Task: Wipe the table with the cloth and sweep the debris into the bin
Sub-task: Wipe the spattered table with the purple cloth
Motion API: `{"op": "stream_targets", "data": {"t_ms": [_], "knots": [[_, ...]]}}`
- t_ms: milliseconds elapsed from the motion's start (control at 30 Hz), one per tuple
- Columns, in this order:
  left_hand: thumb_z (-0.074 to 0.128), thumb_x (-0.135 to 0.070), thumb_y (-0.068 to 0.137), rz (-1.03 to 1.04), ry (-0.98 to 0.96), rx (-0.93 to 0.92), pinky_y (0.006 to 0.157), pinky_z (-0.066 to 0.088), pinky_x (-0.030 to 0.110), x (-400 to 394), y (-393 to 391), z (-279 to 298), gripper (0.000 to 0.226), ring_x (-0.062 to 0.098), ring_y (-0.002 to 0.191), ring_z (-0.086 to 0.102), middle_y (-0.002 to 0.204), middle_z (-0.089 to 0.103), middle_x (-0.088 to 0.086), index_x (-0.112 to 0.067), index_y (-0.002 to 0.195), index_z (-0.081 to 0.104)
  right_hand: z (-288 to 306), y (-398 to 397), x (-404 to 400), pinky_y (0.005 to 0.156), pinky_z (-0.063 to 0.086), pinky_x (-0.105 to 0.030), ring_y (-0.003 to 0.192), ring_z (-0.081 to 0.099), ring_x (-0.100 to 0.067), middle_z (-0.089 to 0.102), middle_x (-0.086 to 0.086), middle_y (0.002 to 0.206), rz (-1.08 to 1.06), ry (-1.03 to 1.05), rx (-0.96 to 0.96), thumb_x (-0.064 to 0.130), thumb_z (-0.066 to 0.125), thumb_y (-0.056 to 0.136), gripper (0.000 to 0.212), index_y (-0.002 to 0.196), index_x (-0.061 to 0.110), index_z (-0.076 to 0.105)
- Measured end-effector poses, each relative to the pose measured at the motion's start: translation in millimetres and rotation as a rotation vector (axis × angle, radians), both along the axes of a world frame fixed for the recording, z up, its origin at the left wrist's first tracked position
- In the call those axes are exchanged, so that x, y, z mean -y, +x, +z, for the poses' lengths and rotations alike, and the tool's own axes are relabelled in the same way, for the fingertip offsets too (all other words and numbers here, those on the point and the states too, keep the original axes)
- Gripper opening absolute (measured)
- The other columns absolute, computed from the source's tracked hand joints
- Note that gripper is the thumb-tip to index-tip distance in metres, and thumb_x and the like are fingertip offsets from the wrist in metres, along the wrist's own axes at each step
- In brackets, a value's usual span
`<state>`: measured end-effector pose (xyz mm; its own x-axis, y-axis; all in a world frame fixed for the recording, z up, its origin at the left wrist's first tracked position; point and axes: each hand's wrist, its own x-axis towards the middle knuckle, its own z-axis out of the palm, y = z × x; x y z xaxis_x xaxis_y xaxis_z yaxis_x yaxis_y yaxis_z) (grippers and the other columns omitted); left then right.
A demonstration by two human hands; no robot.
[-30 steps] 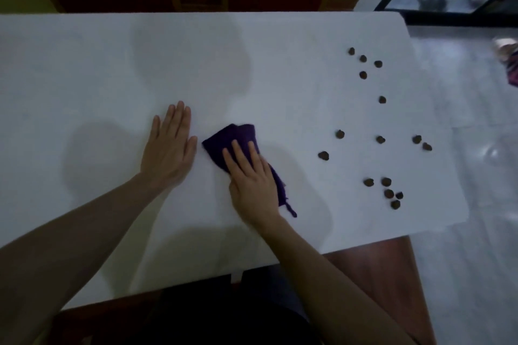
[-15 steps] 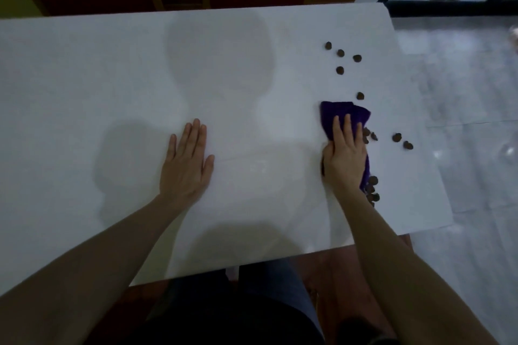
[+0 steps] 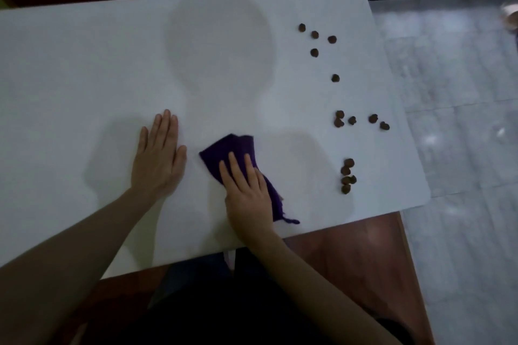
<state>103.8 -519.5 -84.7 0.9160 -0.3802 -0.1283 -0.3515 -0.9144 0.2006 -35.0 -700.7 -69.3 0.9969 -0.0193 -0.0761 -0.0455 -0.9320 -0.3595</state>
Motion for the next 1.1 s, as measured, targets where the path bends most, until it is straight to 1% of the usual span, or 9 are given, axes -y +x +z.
{"op": "stream_targets", "data": {"t_ms": [133, 267, 367, 433, 567, 700, 867, 1000, 1100], "knots": [[0.021, -0.037, 0.1, -0.042, -0.027, 0.005, 0.124, -0.004, 0.038, 16, -21, 1, 0.065, 0.014, 0.153, -0.005, 0.166, 0.001, 0.004, -0.012, 0.158, 0.004, 1, -37, 43, 0.116, 0.027, -0.047, 0.147, 0.024, -0.033, 0.036, -0.006, 0.156, 0.004, -0.032, 0.078, 0.008, 0.05, 0.088, 0.06, 0.147, 0.015, 0.044], [0.021, -0.039, 0.099, -0.025, -0.019, 0.006, 0.124, 0.001, 0.042, 31, -34, -2, 0.067, 0.015, 0.153, -0.001, 0.166, 0.004, 0.005, -0.01, 0.158, 0.008, 3, -50, 101, 0.108, 0.036, -0.049, 0.146, 0.027, -0.033, 0.036, -0.006, 0.156, -0.087, -0.054, 0.07, 0.005, 0.064, 0.08, 0.07, 0.147, 0.016, 0.044], [0.019, -0.041, 0.099, -0.009, -0.02, 0.001, 0.124, 0.001, 0.042, 31, -34, -3, 0.067, 0.015, 0.153, -0.001, 0.166, 0.005, 0.005, -0.011, 0.158, 0.007, 5, -55, 150, 0.109, 0.038, -0.052, 0.147, 0.024, -0.033, 0.034, -0.006, 0.156, -0.139, -0.044, 0.061, 0.004, 0.063, 0.081, 0.071, 0.148, 0.015, 0.042], [0.019, -0.041, 0.099, -0.012, -0.013, 0.009, 0.124, 0.001, 0.043, 31, -35, -3, 0.067, 0.015, 0.153, -0.001, 0.166, 0.005, 0.005, -0.011, 0.158, 0.007, 6, -54, 184, 0.104, 0.041, -0.055, 0.145, 0.025, -0.037, 0.036, -0.01, 0.154, -0.156, -0.041, 0.07, 0.004, 0.059, 0.083, 0.065, 0.146, 0.011, 0.045], [0.02, -0.041, 0.099, -0.01, 0.0, 0.015, 0.124, 0.002, 0.043, 32, -35, -2, 0.067, 0.016, 0.153, 0.001, 0.166, 0.007, 0.006, -0.01, 0.158, 0.009, 8, -46, 229, 0.102, 0.04, -0.055, 0.144, 0.025, -0.038, 0.035, -0.013, 0.154, -0.211, -0.033, 0.055, 0.007, 0.051, 0.088, 0.058, 0.146, 0.008, 0.044], [0.021, -0.041, 0.098, -0.008, -0.019, 0.005, 0.124, 0.001, 0.043, 31, -34, -2, 0.068, 0.017, 0.153, 0.001, 0.166, 0.007, 0.007, -0.01, 0.158, 0.01, 9, -44, 219, 0.105, 0.036, -0.055, 0.145, 0.022, -0.037, 0.033, -0.011, 0.155, -0.231, -0.013, 0.077, 0.007, 0.051, 0.087, 0.059, 0.146, 0.007, 0.044], [0.022, -0.041, 0.098, 0.018, -0.059, 0.002, 0.124, -0.002, 0.04, 35, -26, 2, 0.067, 0.015, 0.153, -0.001, 0.166, 0.007, 0.006, -0.012, 0.158, 0.01, 7, -46, 149, 0.105, 0.04, -0.054, 0.143, 0.029, -0.037, 0.039, -0.009, 0.153, -0.067, 0.003, 0.053, 0.003, 0.067, 0.077, 0.07, 0.144, 0.012, 0.048], [0.02, -0.038, 0.099, 0.012, -0.077, 0.028, 0.124, -0.004, 0.038, 42, 0, 5, 0.065, 0.014, 0.153, -0.003, 0.166, 0.005, 0.005, -0.015, 0.158, 0.006, 7, -23, 97, 0.114, 0.027, -0.047, 0.145, 0.028, -0.031, 0.037, -0.005, 0.155, 0.154, 0.0, 0.06, 0.011, 0.064, 0.083, 0.066, 0.146, 0.017, 0.045], [0.019, -0.036, 0.1, 0.032, -0.075, 0.042, 0.124, -0.004, 0.039, 42, 32, 4, 0.063, 0.016, 0.153, -0.002, 0.166, 0.005, 0.005, -0.014, 0.158, 0.007, 9, 18, 78, 0.118, 0.011, -0.043, 0.149, 0.011, -0.024, 0.027, -0.002, 0.16, 0.251, 0.015, 0.018, 0.017, 0.054, 0.094, 0.059, 0.151, 0.021, 0.037]]}}
